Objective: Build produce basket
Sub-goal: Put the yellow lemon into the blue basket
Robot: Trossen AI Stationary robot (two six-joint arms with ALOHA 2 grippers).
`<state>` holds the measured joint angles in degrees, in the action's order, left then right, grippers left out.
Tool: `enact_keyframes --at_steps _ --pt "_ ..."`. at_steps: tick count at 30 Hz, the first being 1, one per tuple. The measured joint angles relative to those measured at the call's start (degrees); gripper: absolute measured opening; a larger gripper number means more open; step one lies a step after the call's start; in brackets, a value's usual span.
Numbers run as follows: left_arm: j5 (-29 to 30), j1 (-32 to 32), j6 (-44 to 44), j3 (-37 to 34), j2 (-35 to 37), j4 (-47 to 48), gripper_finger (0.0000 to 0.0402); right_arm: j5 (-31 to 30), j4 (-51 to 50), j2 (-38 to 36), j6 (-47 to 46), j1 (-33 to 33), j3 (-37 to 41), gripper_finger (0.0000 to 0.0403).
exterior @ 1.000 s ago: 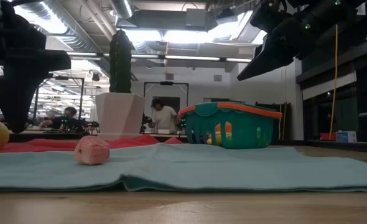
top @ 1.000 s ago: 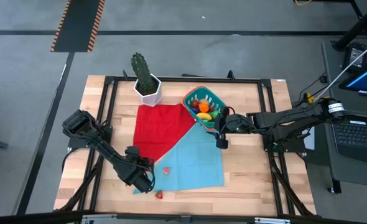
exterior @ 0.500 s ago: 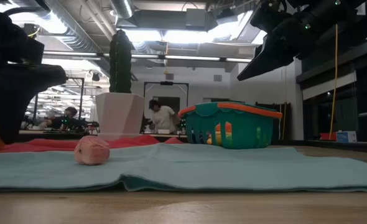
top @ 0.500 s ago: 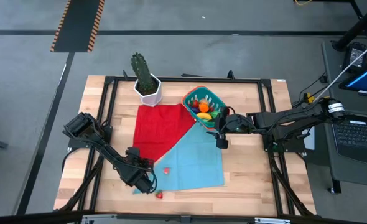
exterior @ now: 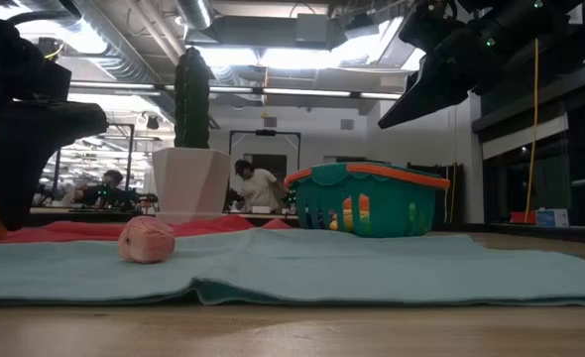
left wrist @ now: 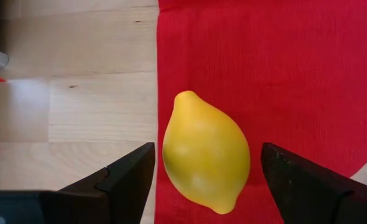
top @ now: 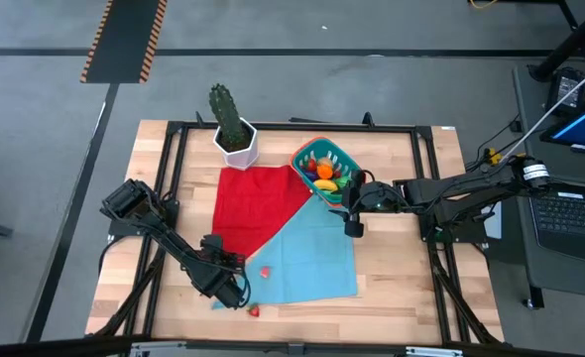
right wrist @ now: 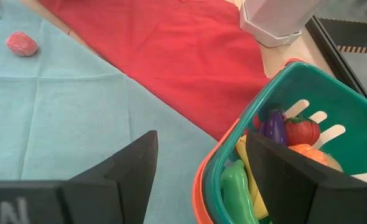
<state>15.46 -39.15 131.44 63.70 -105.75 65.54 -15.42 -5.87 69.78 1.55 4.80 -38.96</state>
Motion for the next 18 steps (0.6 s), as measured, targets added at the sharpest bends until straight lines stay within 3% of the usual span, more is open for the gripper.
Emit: enact_keyframes --at_steps 11,18 --pt "0.00 0.01 0.00 0.00 0.00 -0.43 0.0224 0.01 0.00 0.00 -1.19 0.02 0.00 0.0245" --pt "-0.06 0.01 -0.04 0.00 0.00 -0.52 0.0211 0.02 -0.02 0.00 -1.17 0.02 0.00 0.0245"
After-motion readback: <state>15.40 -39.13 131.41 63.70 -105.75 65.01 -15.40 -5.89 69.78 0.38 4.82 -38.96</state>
